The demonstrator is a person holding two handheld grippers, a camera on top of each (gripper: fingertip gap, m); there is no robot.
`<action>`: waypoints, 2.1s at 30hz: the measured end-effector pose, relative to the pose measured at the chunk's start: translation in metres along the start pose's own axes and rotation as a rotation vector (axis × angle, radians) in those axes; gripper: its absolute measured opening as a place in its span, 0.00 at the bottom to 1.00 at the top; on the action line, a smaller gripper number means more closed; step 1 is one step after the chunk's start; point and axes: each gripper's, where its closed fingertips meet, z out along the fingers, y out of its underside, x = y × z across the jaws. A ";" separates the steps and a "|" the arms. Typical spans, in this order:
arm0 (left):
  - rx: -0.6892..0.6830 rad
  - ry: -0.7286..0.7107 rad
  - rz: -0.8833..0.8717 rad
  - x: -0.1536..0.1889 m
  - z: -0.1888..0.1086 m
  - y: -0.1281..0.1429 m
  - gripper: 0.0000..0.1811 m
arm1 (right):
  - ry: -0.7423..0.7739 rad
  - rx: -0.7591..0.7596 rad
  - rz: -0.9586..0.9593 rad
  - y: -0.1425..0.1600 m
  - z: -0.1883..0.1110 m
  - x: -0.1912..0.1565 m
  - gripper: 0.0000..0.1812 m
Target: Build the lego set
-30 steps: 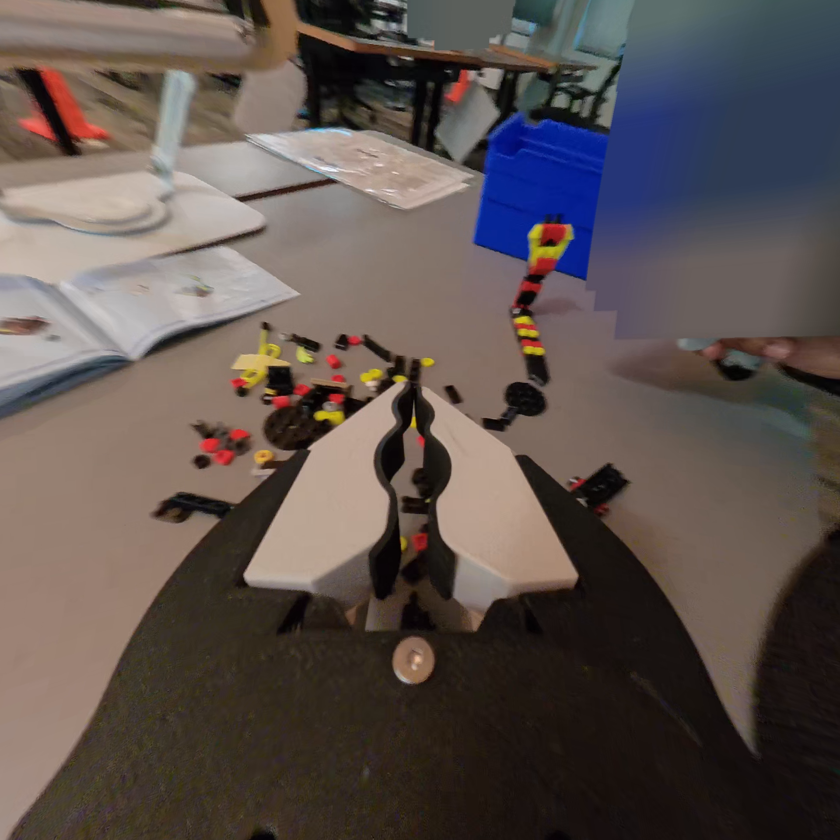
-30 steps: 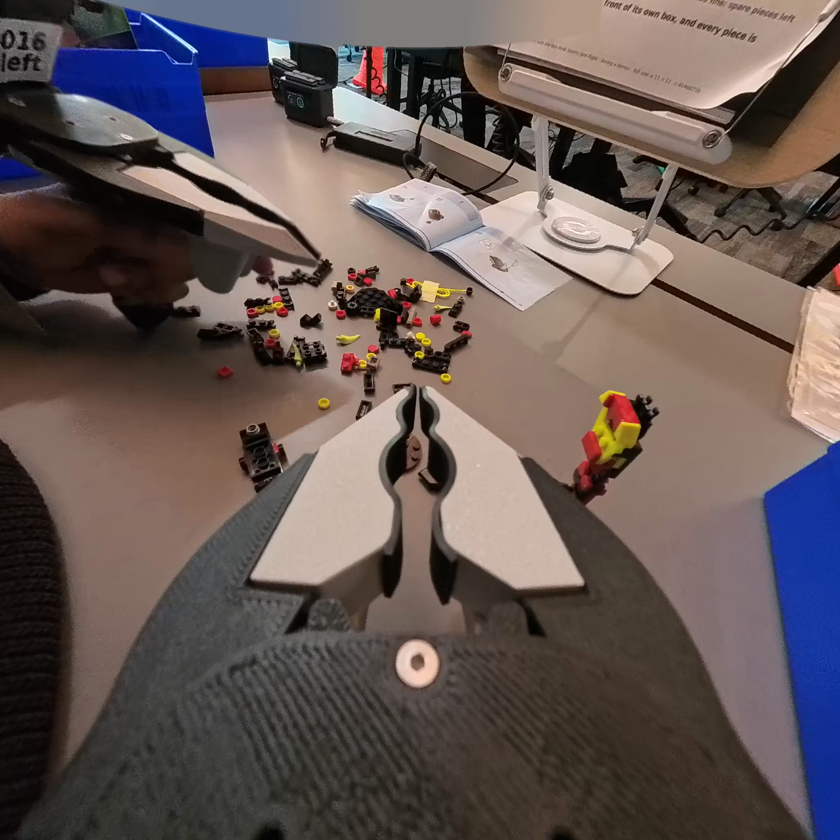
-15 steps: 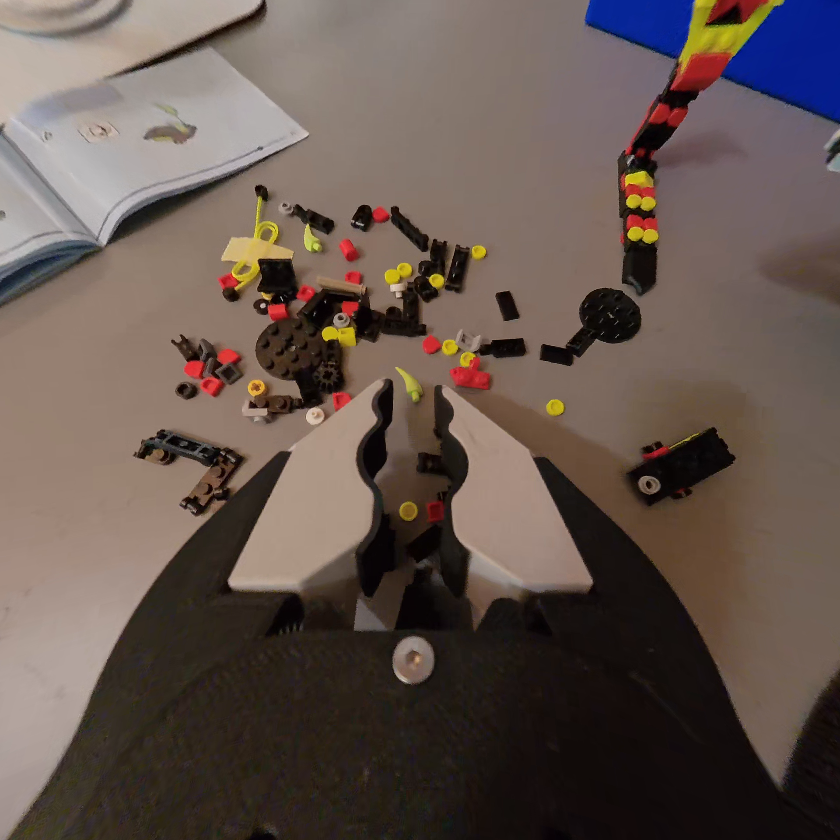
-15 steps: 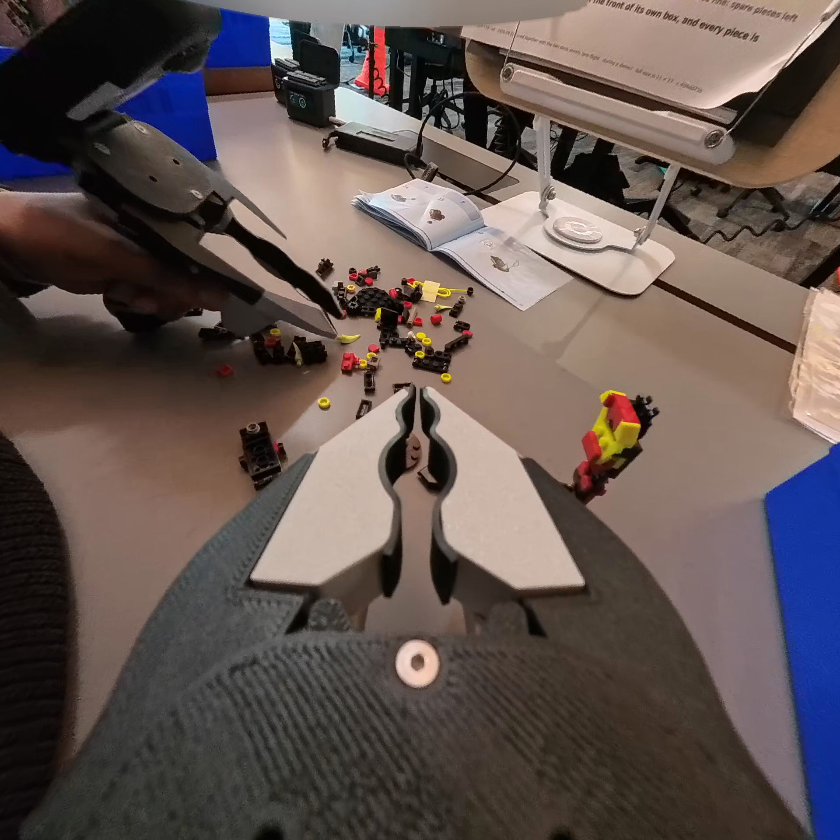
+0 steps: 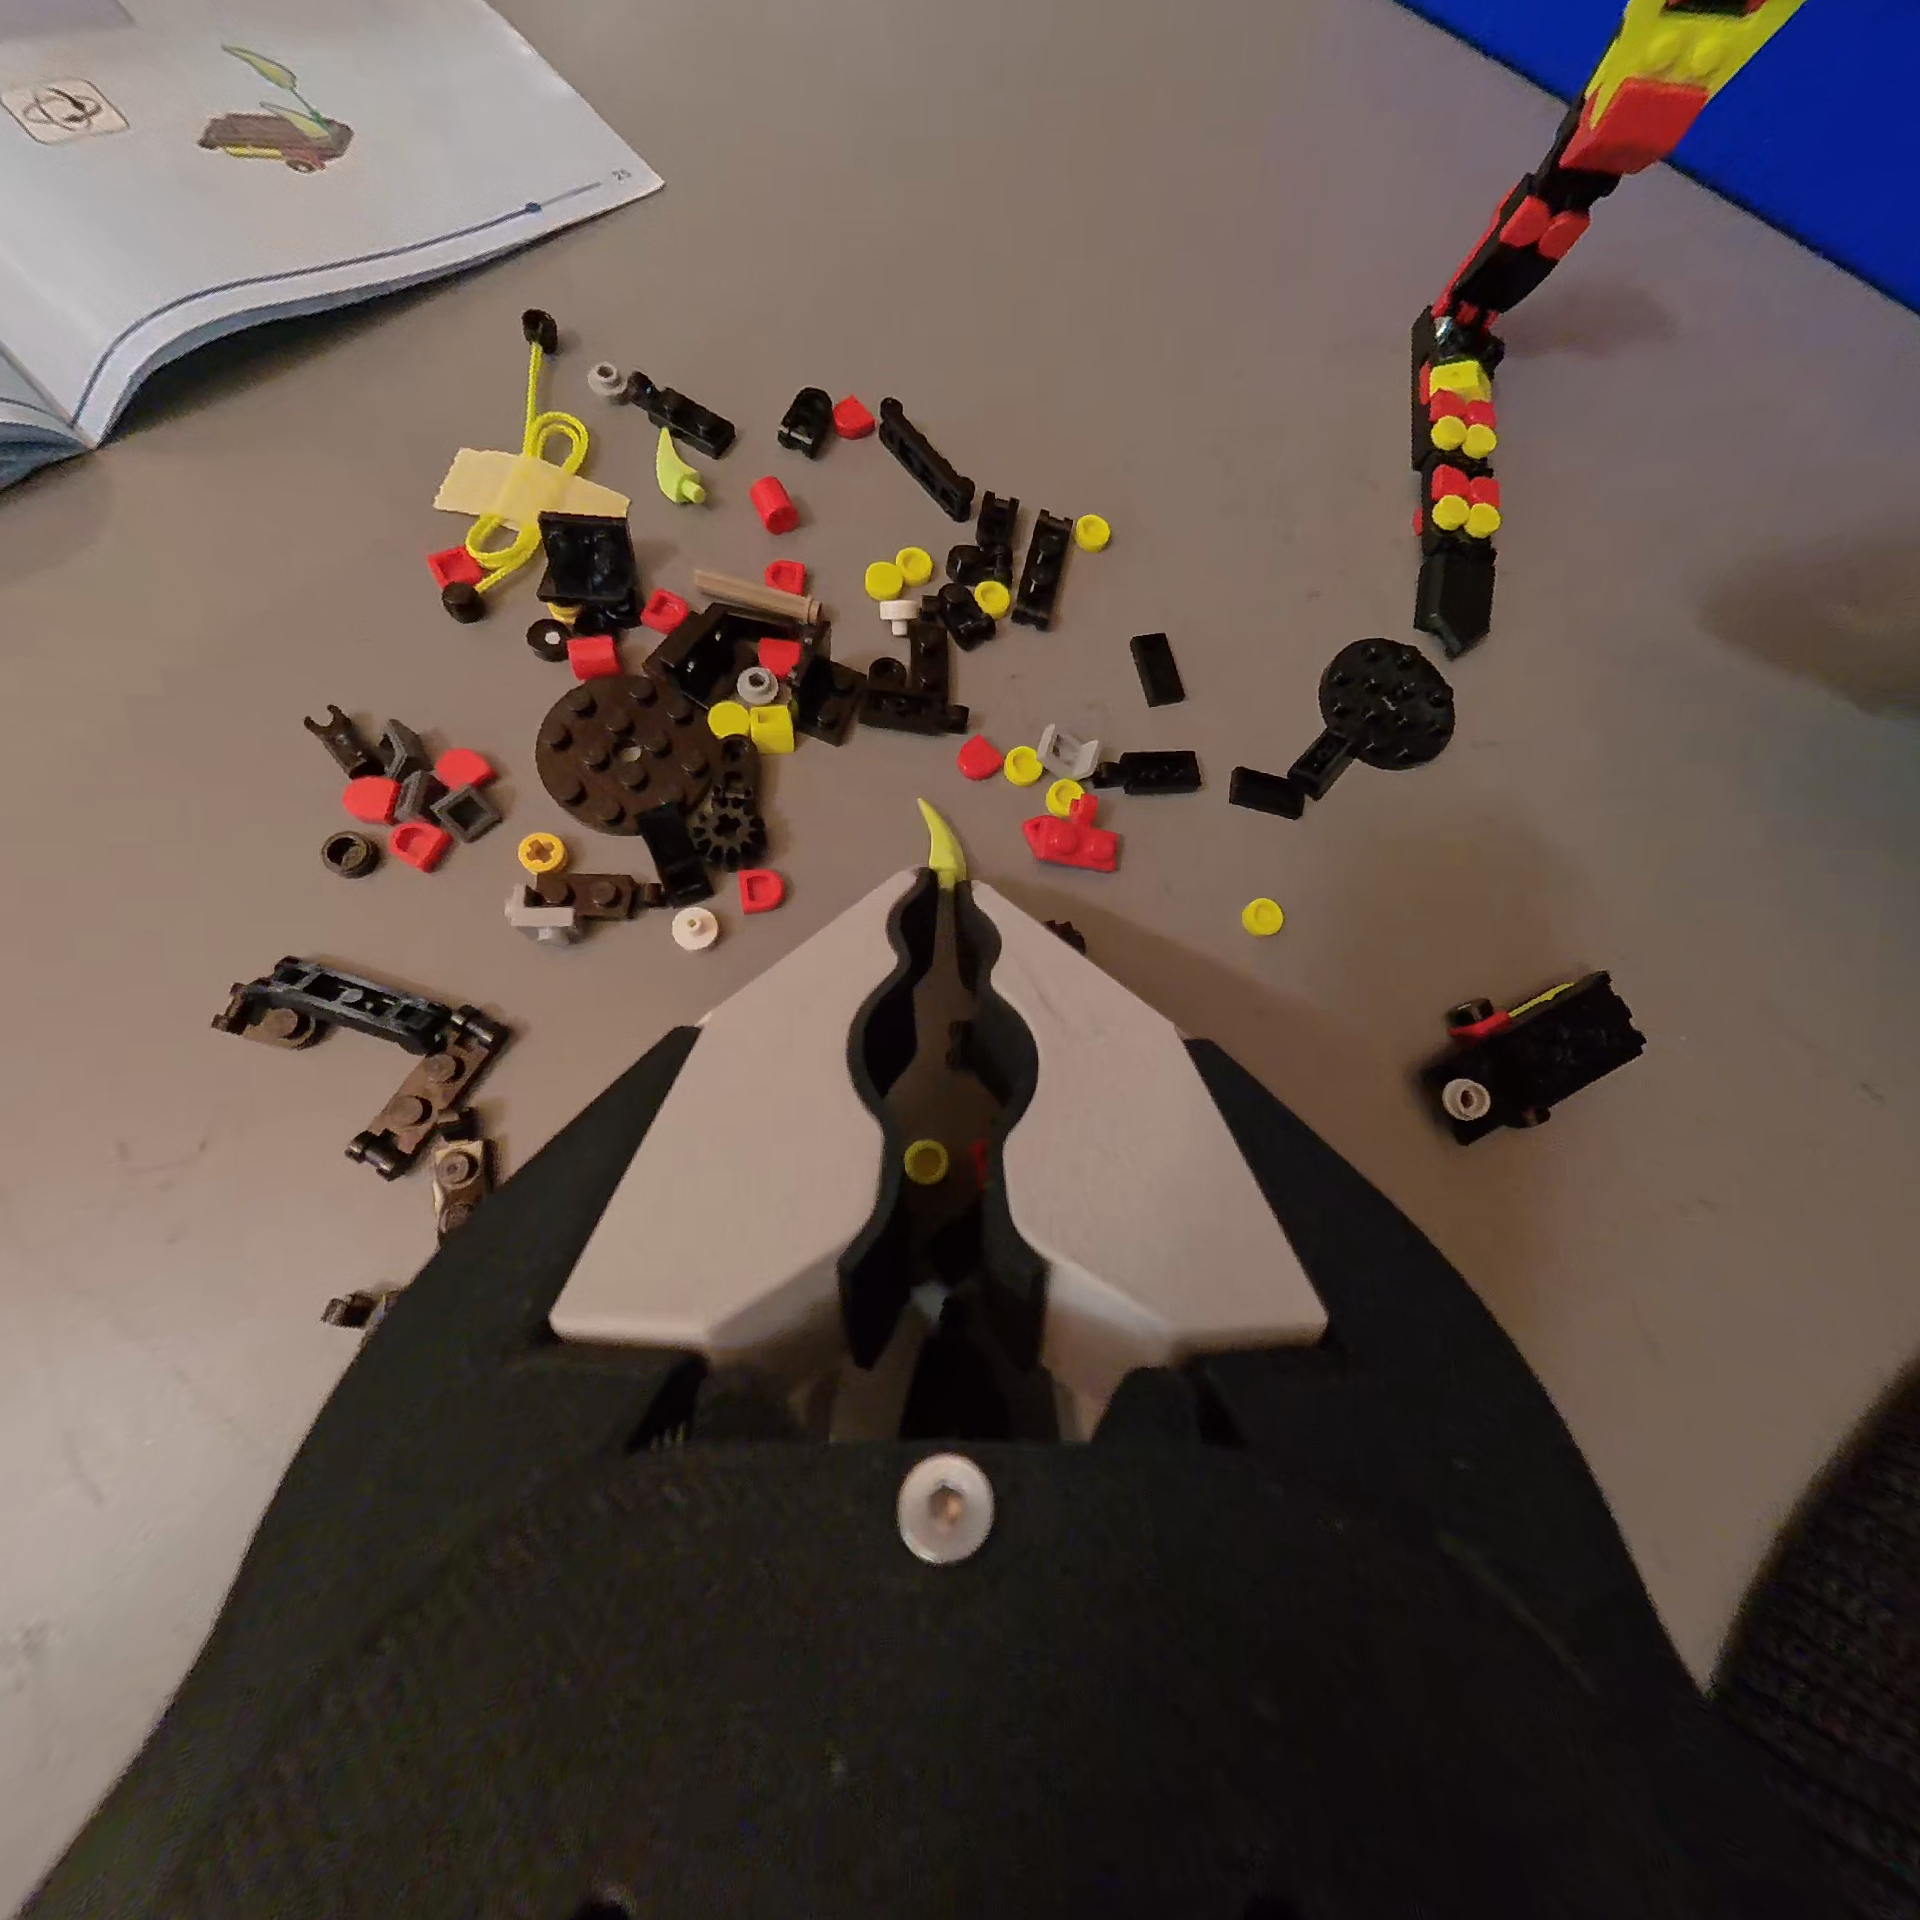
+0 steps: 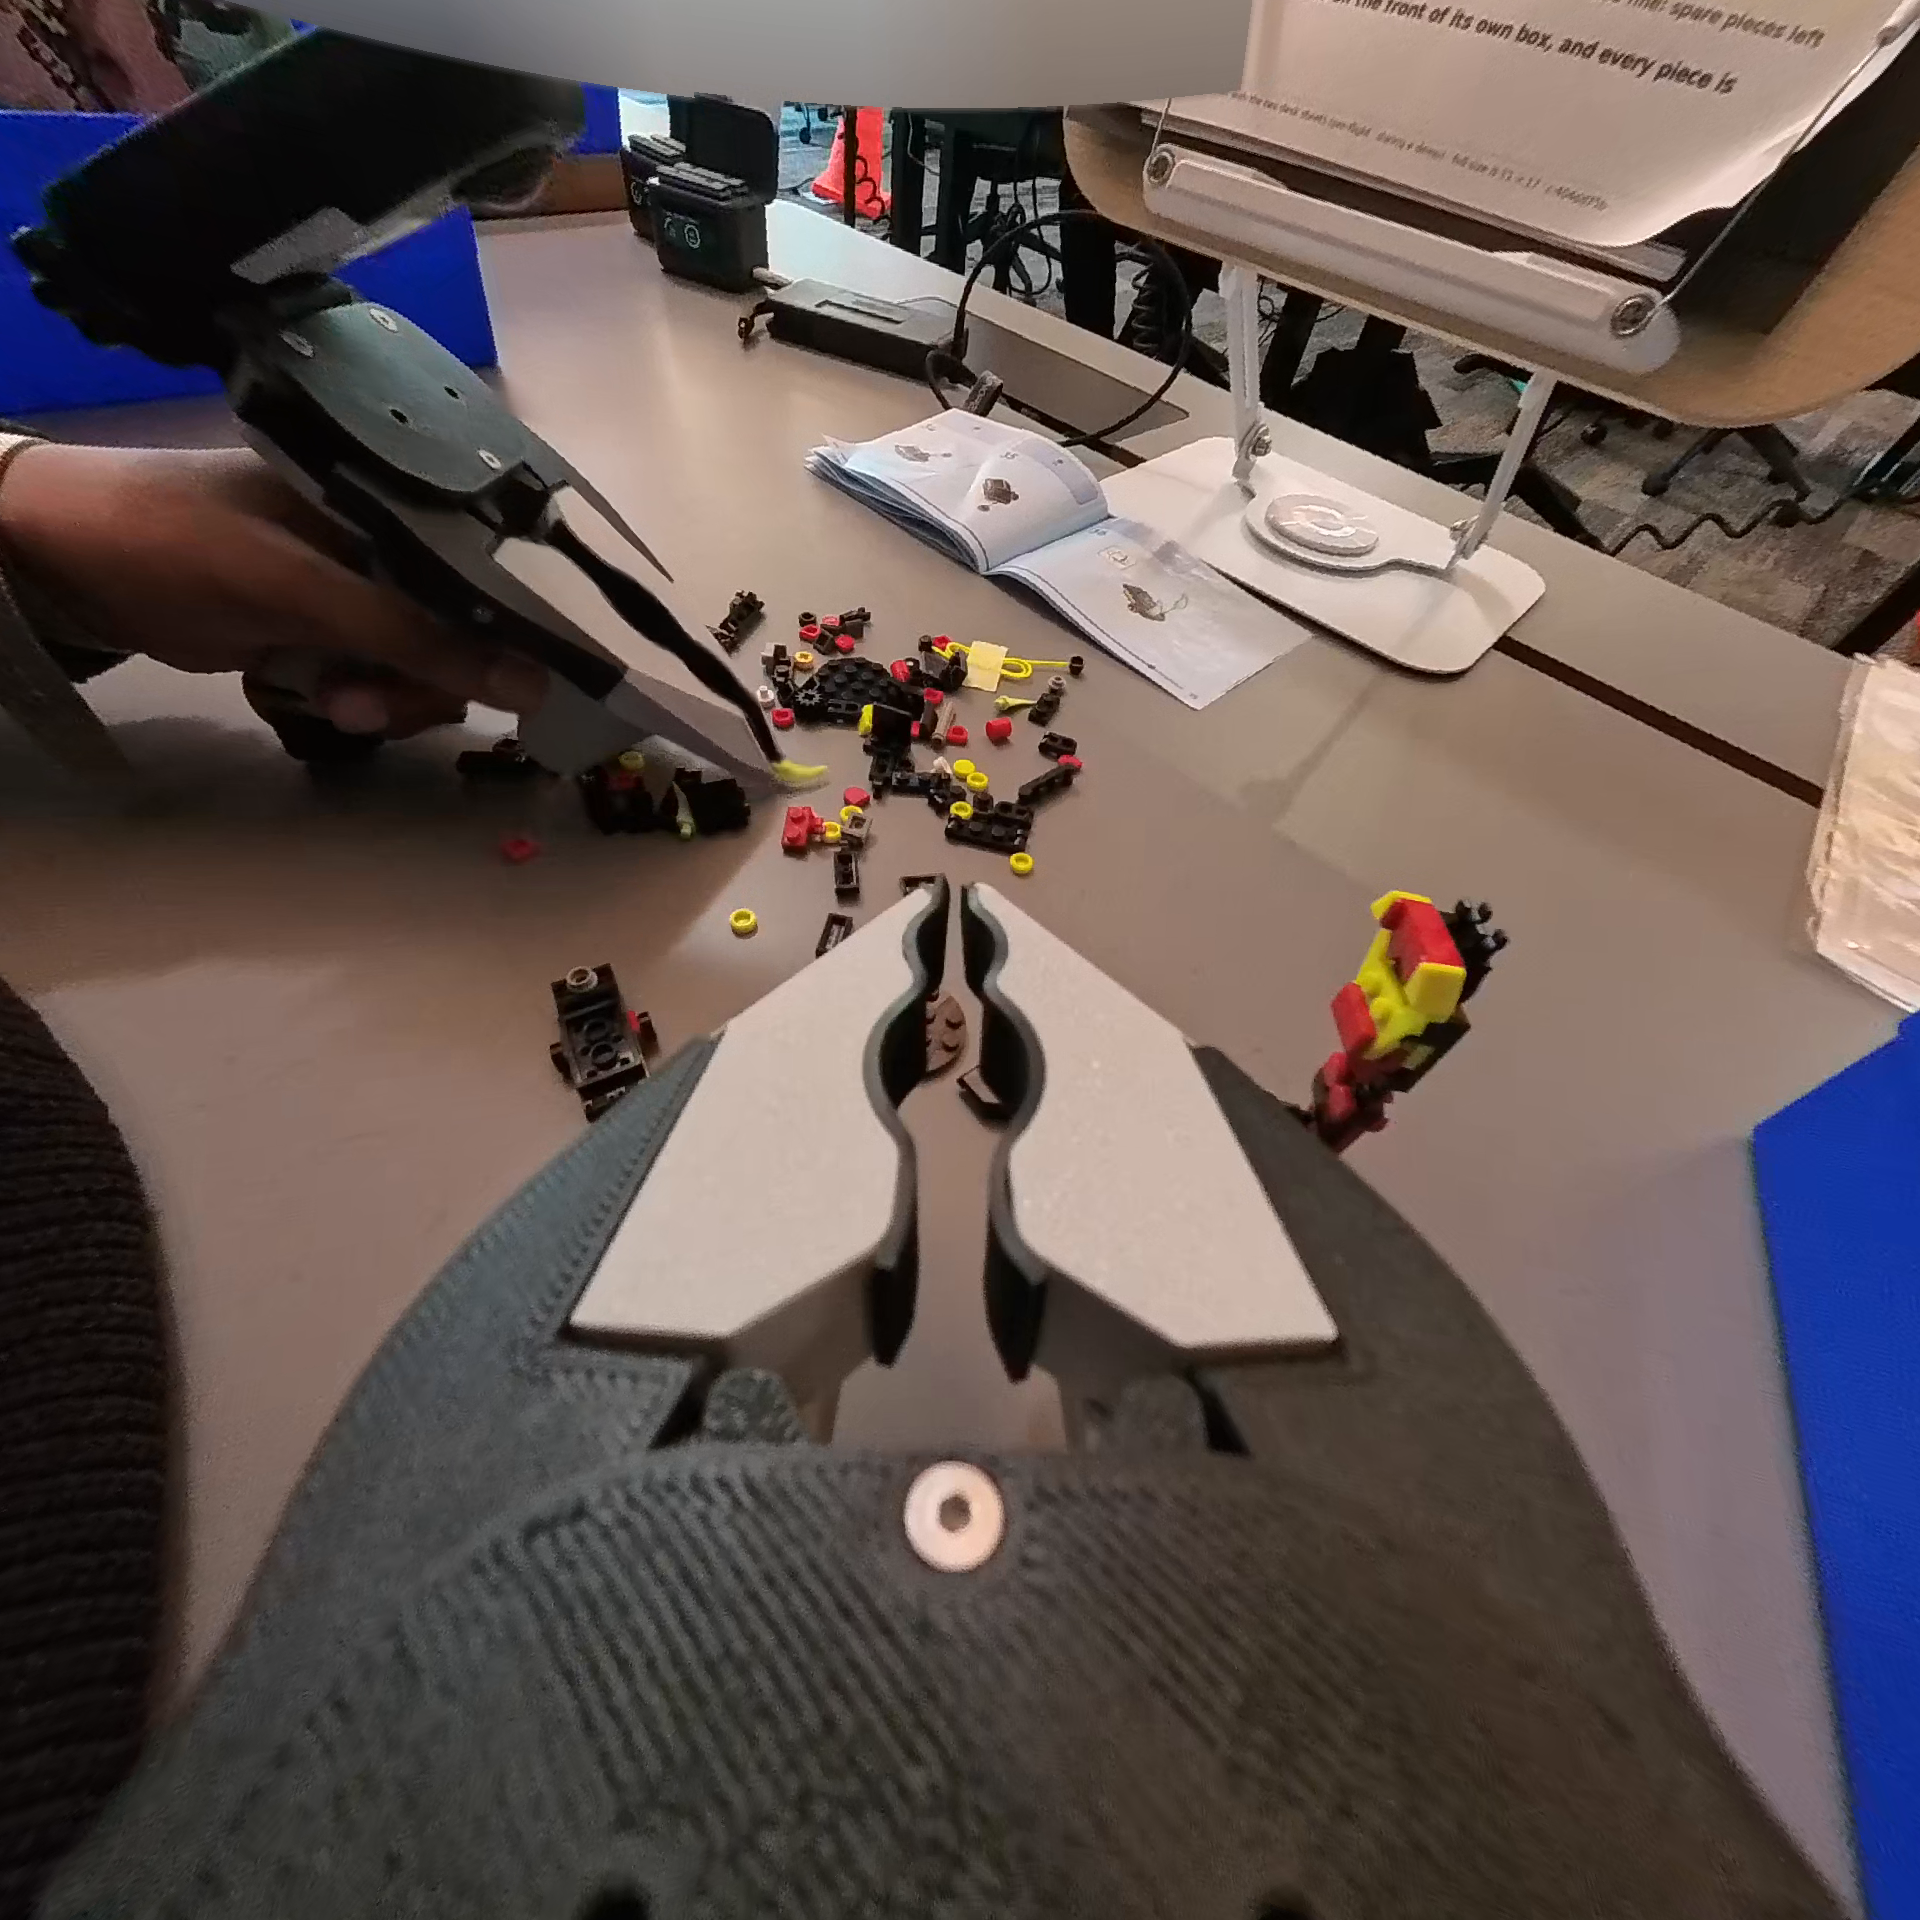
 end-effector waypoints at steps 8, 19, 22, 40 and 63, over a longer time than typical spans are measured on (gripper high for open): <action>0.100 0.062 -0.031 0.011 -0.020 -0.010 0.00 | 0.009 -0.001 -0.005 0.000 -0.001 0.001 0.00; 0.369 0.312 -0.242 0.060 -0.075 -0.041 0.00 | -0.180 -0.005 0.113 -0.004 0.025 -0.039 0.06; 0.388 0.344 -0.191 0.059 -0.073 -0.038 0.00 | -0.230 -0.019 0.108 -0.005 0.037 -0.051 0.05; 0.322 0.469 -0.247 0.062 -0.061 -0.026 0.00 | -0.282 -0.034 0.174 -0.004 0.049 -0.047 0.08; 0.303 0.478 -0.300 0.056 -0.054 -0.024 0.00 | -0.267 -0.056 0.162 0.002 0.051 -0.044 0.08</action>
